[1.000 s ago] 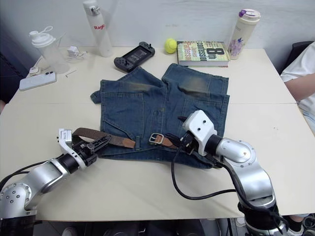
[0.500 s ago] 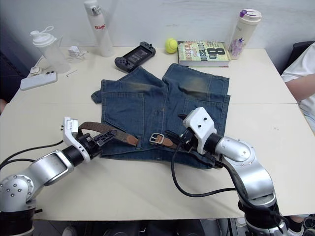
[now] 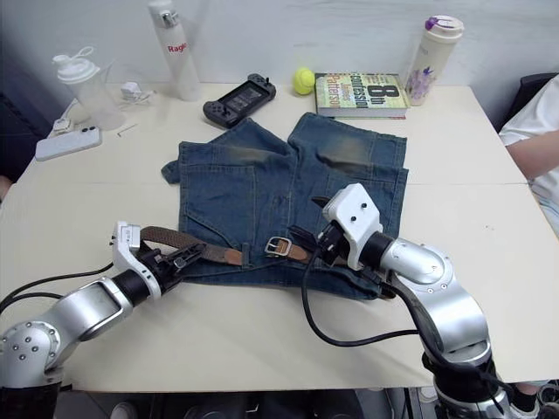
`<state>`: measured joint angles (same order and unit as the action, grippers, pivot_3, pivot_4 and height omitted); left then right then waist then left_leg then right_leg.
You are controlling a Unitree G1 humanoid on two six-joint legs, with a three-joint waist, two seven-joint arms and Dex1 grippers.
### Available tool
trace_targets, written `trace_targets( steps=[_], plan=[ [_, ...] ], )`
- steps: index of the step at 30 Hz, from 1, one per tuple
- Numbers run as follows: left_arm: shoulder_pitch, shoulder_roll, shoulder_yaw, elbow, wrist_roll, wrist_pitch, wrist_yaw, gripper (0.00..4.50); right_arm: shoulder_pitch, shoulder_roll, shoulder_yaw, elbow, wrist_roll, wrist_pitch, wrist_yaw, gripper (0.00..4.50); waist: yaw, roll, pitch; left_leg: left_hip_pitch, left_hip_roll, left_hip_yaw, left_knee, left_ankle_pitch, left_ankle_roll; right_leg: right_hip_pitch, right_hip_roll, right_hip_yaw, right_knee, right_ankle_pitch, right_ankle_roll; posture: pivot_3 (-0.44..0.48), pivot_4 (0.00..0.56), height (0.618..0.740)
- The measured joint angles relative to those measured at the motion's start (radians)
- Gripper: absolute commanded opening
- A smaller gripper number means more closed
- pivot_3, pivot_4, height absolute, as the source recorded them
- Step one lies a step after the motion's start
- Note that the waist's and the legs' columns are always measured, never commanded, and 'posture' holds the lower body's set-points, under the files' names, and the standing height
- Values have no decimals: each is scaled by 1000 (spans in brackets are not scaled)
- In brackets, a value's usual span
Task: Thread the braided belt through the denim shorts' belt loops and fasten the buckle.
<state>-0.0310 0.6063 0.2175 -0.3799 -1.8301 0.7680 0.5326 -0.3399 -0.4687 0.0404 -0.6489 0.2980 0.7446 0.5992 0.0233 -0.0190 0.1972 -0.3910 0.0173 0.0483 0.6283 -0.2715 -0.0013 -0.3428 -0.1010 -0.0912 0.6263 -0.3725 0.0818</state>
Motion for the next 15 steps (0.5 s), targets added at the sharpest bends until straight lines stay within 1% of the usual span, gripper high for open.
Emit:
trace_targets(
  steps=[3,7,10,12,14,15],
  plan=[
    [-10,-30,-23,25,33,-7,-19,0,-3,-2,1,-8,7,4,-4,3504,1,0,0,0,-1,0,0,0,0,0,0,0,0,0,0,0,150,740],
    [-49,-50,-67,84,107,16,-85,0,-10,-4,1,-17,24,22,-13,3504,0,0,0,0,0,0,0,0,0,0,0,0,1,0,0,0,150,740],
    [-104,-49,-93,151,180,58,-185,0,-11,-9,1,-18,36,33,-20,3504,0,0,0,0,0,1,0,0,0,-1,1,0,1,0,0,0,150,740],
    [-137,-32,-116,183,246,88,-265,0,-12,-11,1,-18,42,42,-23,3504,0,0,0,0,0,1,0,0,0,-1,1,0,1,0,0,0,150,740],
    [-182,7,-144,214,331,120,-379,0,-13,-13,0,-18,47,42,-24,3504,1,0,0,-1,0,1,0,0,0,-2,2,0,1,0,0,0,150,740],
    [-219,37,-172,238,397,131,-471,0,-13,-14,1,-17,48,42,-24,3504,2,0,0,0,-1,1,0,0,0,-2,2,0,1,0,0,0,150,740]
  ],
)
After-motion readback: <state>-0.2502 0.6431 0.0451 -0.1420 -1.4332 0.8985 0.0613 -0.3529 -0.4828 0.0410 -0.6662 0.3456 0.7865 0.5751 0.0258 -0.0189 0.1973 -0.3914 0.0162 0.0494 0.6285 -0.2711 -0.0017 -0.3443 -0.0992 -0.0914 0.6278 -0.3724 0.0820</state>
